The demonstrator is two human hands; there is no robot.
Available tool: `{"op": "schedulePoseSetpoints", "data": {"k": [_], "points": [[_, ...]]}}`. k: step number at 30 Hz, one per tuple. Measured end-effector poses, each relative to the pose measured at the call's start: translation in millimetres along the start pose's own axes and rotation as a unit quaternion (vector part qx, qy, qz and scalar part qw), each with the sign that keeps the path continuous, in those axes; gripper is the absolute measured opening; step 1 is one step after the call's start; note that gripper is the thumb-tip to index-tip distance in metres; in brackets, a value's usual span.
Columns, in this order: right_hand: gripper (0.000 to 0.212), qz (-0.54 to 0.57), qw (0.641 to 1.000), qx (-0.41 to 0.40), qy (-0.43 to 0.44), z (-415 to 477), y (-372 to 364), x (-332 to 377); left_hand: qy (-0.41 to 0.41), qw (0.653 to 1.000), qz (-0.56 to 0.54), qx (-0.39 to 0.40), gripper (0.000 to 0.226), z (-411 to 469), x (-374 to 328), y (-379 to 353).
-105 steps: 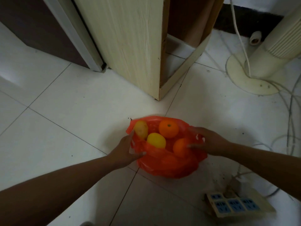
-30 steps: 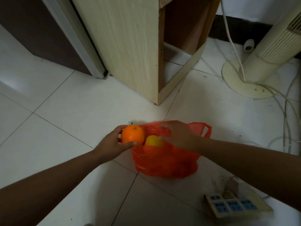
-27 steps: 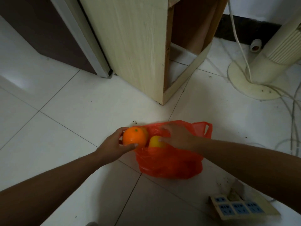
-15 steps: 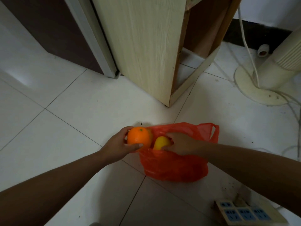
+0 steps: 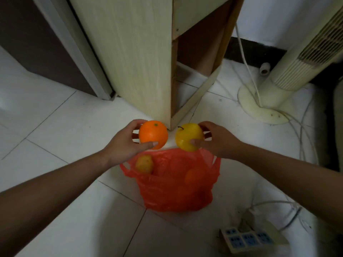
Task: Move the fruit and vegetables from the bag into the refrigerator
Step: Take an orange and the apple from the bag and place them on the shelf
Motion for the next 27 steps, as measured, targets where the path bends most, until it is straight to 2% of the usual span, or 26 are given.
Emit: {"op": "schedulePoseSetpoints", "data": {"k": [7, 13, 20, 24, 25, 27], "points": [[0.075, 0.097, 0.99, -0.063, -0.082, -78, 94, 89, 0.033, 0.999, -0.036, 0.003, 0.064, -32, -129, 38], [0.054, 0.204, 0.966, -0.098, -0.128, -175, 184, 211, 0.067, 0.989, -0.134, -0.013, 0.062, -111, -283, 112], [0.055, 0.254, 0.955, -0.081, -0.132, -282, 288, 352, 0.108, 0.972, -0.199, -0.067, 0.069, -226, -447, 203], [0.072, 0.311, 0.942, -0.055, -0.11, -329, 337, 405, 0.111, 0.975, -0.174, -0.087, 0.061, -279, -516, 236], [0.072, 0.319, 0.941, -0.049, -0.1, -337, 347, 414, 0.101, 0.977, -0.163, -0.091, 0.059, -291, -530, 241], [0.059, 0.311, 0.947, -0.037, -0.073, -351, 361, 431, 0.092, 0.979, -0.146, -0.108, 0.058, -317, -554, 249]]}}
Point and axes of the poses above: each hand's wrist, its own z-axis towards the middle knuckle, its own y-axis out of the back of the hand, x = y × z, the point moved 4 cm from there along z, towards the middle knuckle, and after that the axes turned 5 degrees about z, right-handed, at the moved point
